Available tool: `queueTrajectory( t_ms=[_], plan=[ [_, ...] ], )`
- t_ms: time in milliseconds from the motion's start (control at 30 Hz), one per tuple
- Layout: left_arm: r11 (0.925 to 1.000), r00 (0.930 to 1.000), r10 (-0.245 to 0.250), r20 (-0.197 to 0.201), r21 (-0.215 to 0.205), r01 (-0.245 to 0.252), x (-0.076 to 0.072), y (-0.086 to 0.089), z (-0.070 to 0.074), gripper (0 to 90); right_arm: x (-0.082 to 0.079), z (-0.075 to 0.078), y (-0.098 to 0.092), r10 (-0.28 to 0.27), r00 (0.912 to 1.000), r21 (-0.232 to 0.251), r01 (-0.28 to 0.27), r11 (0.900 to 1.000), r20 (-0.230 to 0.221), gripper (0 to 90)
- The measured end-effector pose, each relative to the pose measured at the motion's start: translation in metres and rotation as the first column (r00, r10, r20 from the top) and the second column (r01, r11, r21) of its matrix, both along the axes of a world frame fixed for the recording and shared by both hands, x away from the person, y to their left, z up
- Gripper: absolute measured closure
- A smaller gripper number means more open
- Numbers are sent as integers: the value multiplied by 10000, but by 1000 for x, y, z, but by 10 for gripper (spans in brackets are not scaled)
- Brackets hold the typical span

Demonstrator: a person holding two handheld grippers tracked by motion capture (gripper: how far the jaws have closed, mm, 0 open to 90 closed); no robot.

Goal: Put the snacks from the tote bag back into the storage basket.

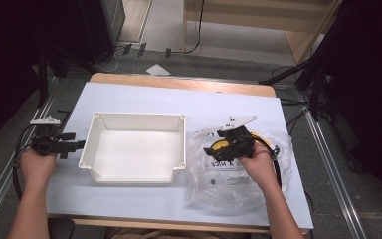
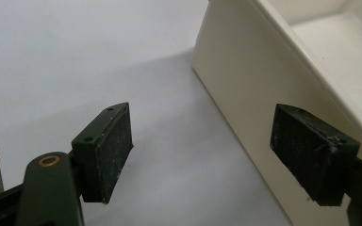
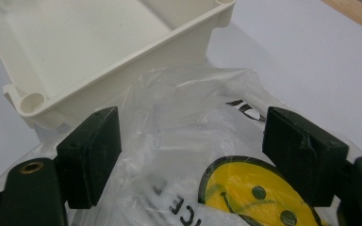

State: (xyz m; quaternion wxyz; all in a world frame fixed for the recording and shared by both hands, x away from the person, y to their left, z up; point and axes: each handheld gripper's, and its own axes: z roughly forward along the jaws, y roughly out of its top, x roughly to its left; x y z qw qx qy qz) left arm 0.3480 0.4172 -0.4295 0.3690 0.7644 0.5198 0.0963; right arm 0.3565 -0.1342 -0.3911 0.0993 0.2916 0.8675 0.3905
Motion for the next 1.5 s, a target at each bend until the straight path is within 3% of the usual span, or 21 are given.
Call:
queueTrajectory(
  t_ms=[200, 367, 500, 600, 833, 1500],
  plan=[
    [10000, 10000, -5, -6, -40, 5, 1, 0, 0, 227, 1, -1, 1, 371, 9987, 299, -360, 9989, -354, 209],
    [9999, 9999, -59, 140, -161, 61, 0, 0, 1, 227, 2, 0, 1, 154, 9991, 255, -145, 9996, -383, 191],
    [9999, 9997, -1, 231, -103, 3, -3, 2, 3, 227, 3, 1, -1, 44, 9959, 128, -32, 9999, -899, 185],
    [9999, 9996, 14, 271, -124, -11, -4, 3, 3, 227, 3, 0, -4, 137, 9950, 97, -128, 9999, -991, 185],
    [9999, 9997, 21, 252, -153, -17, -1, 2, 2, 227, 3, -1, -1, 78, 9965, -93, -86, 9999, -838, 184],
    [9992, 9996, 150, 257, -371, -140, -2, 6, 4, 227, 2, -1, 1, -62, 9954, -131, 49, 9999, -955, 184]
  ],
)
